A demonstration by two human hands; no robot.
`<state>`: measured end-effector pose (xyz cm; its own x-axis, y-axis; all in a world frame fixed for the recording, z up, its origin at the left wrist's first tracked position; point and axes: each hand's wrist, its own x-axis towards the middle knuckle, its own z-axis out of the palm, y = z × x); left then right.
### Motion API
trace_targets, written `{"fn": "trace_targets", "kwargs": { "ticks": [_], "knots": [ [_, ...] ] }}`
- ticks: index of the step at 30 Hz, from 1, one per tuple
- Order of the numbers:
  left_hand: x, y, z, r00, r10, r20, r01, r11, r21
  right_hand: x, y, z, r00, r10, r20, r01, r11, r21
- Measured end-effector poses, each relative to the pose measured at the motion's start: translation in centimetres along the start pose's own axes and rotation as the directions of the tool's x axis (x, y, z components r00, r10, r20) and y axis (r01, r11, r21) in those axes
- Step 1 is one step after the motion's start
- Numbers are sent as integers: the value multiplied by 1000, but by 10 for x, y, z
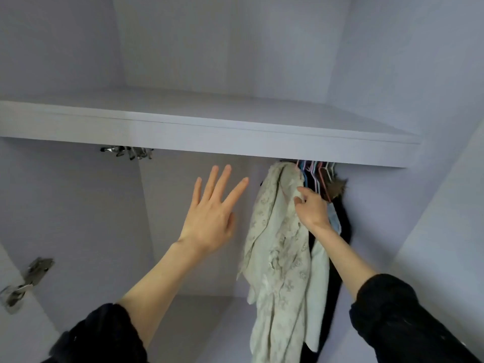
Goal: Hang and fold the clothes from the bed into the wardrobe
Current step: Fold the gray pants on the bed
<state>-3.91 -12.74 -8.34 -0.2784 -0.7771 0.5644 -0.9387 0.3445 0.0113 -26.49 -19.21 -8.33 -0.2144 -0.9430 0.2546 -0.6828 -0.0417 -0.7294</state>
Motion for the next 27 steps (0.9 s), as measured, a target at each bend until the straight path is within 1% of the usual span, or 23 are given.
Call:
{"fn": "trace_targets", "kwargs": {
  "ticks": [2, 4, 6, 8, 9, 11, 13, 15, 17, 18, 19, 21, 25, 27],
  "knots": [
    [-18, 8, 1, 988, -27, 151, 47, 991, -126, -33, 2, -8, 997, -6, 74, 5, 1000, 5],
    [-32, 15, 2, 976, -37, 213, 86, 971, -225, -64, 4, -16, 987, -17, 158, 18, 1000, -6],
    [-50, 27, -5, 965, -1, 263, 103, 920, -377, -108, 5, -29, 985, 0, 174, 6, 999, -33],
    [-68, 39, -9, 944, 59, 323, 123, 849, -513, -146, 7, -37, 985, 31, 170, -24, 999, -39],
    [-85, 51, -14, 924, 145, 355, 90, 817, -569, -181, 13, -43, 986, 84, 147, -79, 996, -46],
    [-105, 63, -16, 903, 229, 362, 61, 767, -638, -221, 18, -48, 978, 142, 152, -140, 990, -24],
    [-132, 82, -22, 876, 323, 358, 34, 700, -714, -277, 24, -59, 967, 225, 118, -228, 974, 14],
    [-160, 95, -27, 854, 374, 362, 54, 627, -777, -318, 26, -66, 956, 274, 105, -279, 959, 45],
    [-195, 128, -36, 790, 489, 370, 48, 553, -832, -377, 35, -83, 932, 361, 42, -363, 930, 61],
    [-207, 135, -37, 772, 511, 378, 58, 536, -842, -391, 36, -87, 924, 381, 41, -383, 922, 64],
    [-225, 155, -38, 743, 555, 374, 55, 506, -861, -421, 42, -98, 903, 430, 7, -430, 901, 61],
    [-249, 180, -36, 709, 609, 356, 31, 477, -878, -464, 55, -113, 862, 506, -41, -502, 861, 83],
    [-299, 263, -45, 530, 792, 304, -36, 379, -925, -575, 87, -160, 734, 645, -210, -646, 760, 78],
    [-321, 307, -56, 425, 870, 248, -60, 301, -952, -622, 98, -182, 652, 707, -275, -699, 700, 143]
  ]
}}
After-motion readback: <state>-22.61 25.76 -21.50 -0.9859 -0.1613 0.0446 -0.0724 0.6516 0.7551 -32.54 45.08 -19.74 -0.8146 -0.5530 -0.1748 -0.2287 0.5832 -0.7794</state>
